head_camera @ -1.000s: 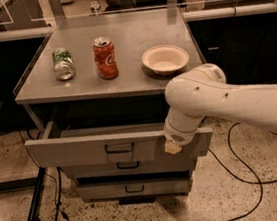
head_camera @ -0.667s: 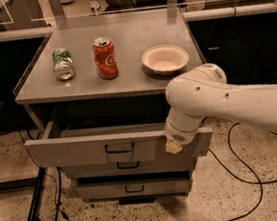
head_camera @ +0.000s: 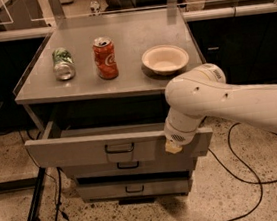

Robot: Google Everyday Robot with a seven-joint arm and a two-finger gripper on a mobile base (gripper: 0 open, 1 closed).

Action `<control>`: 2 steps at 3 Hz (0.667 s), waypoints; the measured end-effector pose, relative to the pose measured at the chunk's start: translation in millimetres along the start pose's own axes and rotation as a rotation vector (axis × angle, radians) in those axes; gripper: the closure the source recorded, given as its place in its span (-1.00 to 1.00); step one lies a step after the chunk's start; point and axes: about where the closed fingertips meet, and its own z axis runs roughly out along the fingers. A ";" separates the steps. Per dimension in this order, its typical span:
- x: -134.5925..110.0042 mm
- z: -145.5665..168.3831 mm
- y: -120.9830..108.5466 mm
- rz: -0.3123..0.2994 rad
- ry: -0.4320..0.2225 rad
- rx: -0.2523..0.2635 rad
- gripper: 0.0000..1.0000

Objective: Close top drawer

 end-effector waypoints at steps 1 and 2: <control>0.0 0.0 0.0 0.000 0.000 0.000 -0.74; 0.0 0.0 0.0 0.000 0.000 0.000 -1.00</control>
Offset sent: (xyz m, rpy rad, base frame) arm 0.0000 0.0000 0.0000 0.0000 0.0000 0.0000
